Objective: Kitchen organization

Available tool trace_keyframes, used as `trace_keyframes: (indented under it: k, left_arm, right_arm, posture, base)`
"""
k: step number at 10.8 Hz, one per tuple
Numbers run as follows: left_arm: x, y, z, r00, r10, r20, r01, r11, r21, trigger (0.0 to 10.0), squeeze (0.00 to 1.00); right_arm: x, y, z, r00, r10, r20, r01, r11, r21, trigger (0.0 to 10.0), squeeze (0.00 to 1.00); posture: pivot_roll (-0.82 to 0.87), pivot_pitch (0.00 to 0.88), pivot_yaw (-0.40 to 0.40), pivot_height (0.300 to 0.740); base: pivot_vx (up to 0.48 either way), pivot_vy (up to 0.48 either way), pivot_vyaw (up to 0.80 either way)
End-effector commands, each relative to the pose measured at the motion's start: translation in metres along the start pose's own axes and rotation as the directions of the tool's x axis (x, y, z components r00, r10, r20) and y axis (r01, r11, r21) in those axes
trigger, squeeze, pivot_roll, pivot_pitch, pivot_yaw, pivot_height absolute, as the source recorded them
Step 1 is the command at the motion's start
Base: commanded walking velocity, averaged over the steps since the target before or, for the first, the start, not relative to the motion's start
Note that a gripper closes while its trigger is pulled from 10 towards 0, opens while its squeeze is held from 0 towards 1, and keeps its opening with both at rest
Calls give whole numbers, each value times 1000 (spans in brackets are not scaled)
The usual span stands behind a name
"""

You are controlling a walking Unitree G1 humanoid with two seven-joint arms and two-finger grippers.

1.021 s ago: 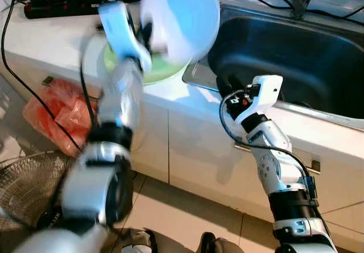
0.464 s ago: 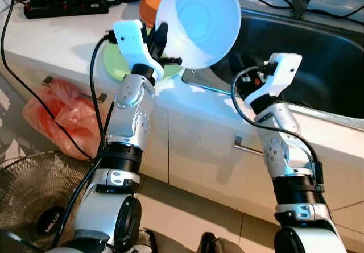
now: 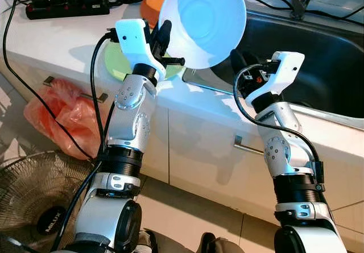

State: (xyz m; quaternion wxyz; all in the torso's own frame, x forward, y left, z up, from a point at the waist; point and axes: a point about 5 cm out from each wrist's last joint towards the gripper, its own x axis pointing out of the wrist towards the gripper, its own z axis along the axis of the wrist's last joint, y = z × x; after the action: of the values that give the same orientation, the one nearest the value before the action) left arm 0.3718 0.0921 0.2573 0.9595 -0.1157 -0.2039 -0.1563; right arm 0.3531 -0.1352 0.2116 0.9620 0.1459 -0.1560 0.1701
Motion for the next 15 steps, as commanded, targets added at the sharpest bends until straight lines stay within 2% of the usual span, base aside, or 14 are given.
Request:
trace_keyframes:
  k: [1, 9, 10, 11, 12, 13, 15]
  left_arm:
    - [-1, -9, 2, 999, -39, 7, 39, 999, 7, 10000, 0]
    - [-3, -7, 1, 1000, -27, -2, 27, 999, 19, 10000, 0]
    - [-4, -9, 0, 999, -43, -7, 43, 999, 11, 10000, 0]
    - [-4, -11, 0, 999, -53, -6, 53, 999, 4, 10000, 0]
    - [-4, -14, 0, 998, -66, -2, 66, 998, -6, 10000, 0]
    - [-4, -15, 0, 997, -74, -1, 74, 997, -11, 10000, 0]
    - [-5, -16, -1, 997, -78, -6, 78, 997, -15, 10000, 0]
  right_arm:
    - [4, 2, 5, 1000, 2, 17, -2, 1000, 9, 10000, 0]
    - [3, 9, 4, 999, 37, 7, -38, 997, 61, 10000, 0]
    - [3, 10, 2, 999, 42, 1, -42, 997, 67, 2078, 0]
    - [3, 10, 1, 999, 45, -3, -44, 997, 70, 4627, 0]
    - [3, 11, -1, 999, 51, -13, -50, 996, 72, 4157, 0]
    - [2, 11, -3, 999, 50, -21, -49, 996, 71, 10000, 0]
    - [2, 11, -3, 999, 43, -20, -41, 997, 71, 10000, 0]
  posture:
    - [17, 120, -13, 740]
    - [18, 119, -15, 740]
    - [18, 115, -17, 740]
    - [18, 115, -17, 740]
    - [20, 117, -17, 740]
    - [22, 119, -18, 740]
    - [22, 122, -20, 740]
  base:
    - [0, 0, 0]
    - [0, 0, 0]
    - [0, 0, 0]
    - [0, 0, 0]
    - [0, 0, 0]
    - [0, 0, 0]
    - [0, 0, 0]
